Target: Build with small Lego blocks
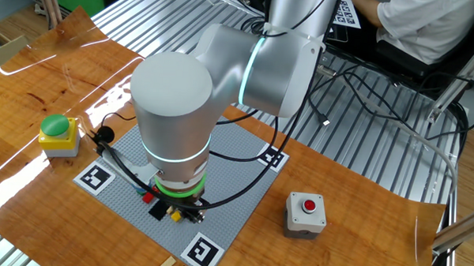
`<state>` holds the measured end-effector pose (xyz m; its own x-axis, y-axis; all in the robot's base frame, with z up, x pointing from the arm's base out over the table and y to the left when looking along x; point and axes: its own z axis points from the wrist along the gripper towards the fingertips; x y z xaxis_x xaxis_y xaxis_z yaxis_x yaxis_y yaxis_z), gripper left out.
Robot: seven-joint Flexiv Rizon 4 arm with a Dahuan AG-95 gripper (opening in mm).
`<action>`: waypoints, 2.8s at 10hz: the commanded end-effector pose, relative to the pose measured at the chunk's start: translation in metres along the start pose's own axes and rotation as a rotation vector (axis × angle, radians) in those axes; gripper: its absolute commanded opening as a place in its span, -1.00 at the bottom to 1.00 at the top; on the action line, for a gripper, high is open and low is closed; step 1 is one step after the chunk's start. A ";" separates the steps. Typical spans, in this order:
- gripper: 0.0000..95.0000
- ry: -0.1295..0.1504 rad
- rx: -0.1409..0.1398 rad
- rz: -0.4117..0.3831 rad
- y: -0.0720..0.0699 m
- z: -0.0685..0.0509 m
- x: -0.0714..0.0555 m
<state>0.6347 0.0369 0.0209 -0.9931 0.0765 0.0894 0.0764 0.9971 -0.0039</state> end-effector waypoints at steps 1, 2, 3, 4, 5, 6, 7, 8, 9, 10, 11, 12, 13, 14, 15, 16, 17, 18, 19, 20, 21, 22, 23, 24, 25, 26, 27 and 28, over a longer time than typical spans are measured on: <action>-1.00 0.005 0.000 -0.011 0.000 -0.002 0.000; -1.00 0.005 0.000 -0.013 0.000 -0.003 0.000; -1.00 0.004 0.001 -0.014 0.000 -0.004 0.000; -1.00 0.003 0.003 -0.013 0.000 -0.005 0.000; -1.00 0.002 0.007 -0.012 -0.001 -0.006 0.001; -1.00 0.002 0.008 -0.012 -0.001 -0.008 0.001; -1.00 0.002 0.010 -0.012 -0.002 -0.009 0.002; -1.00 0.002 0.013 -0.014 -0.003 -0.010 0.002; -1.00 0.002 0.013 -0.016 -0.006 -0.009 0.002; -1.00 0.000 0.012 -0.018 -0.009 -0.008 0.002; -1.00 0.000 0.011 -0.018 -0.010 -0.007 0.001; -1.00 -0.001 0.011 -0.012 -0.011 -0.007 0.002; -1.00 -0.001 0.009 -0.012 -0.011 -0.005 0.002; -1.00 -0.001 0.007 -0.014 -0.011 -0.001 0.002; -1.00 -0.002 0.006 -0.018 -0.011 0.005 0.000; -1.00 -0.009 -0.002 -0.021 -0.012 0.014 -0.001; -1.00 -0.036 0.000 -0.026 -0.013 0.027 -0.002; -1.00 -0.028 -0.002 -0.024 -0.012 0.025 -0.002; -1.00 -0.017 -0.006 -0.020 -0.012 0.021 -0.001; -1.00 -0.019 -0.001 -0.018 -0.011 0.017 -0.001; -1.00 0.005 -0.001 -0.012 -0.010 0.008 -0.002; -1.00 0.011 -0.002 -0.012 -0.010 0.004 -0.001; -1.00 0.011 0.001 -0.012 -0.010 0.003 0.000; -1.00 0.019 0.005 -0.012 -0.011 -0.002 0.000; -1.00 0.018 0.005 -0.011 -0.011 -0.003 0.001; -1.00 0.017 0.008 -0.011 -0.011 -0.003 0.001; -1.00 0.017 0.007 -0.011 -0.011 -0.003 0.001; -1.00 0.017 0.008 -0.011 -0.011 -0.004 0.001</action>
<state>0.6284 0.0251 0.0258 -0.9931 0.0668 0.0960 0.0659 0.9977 -0.0129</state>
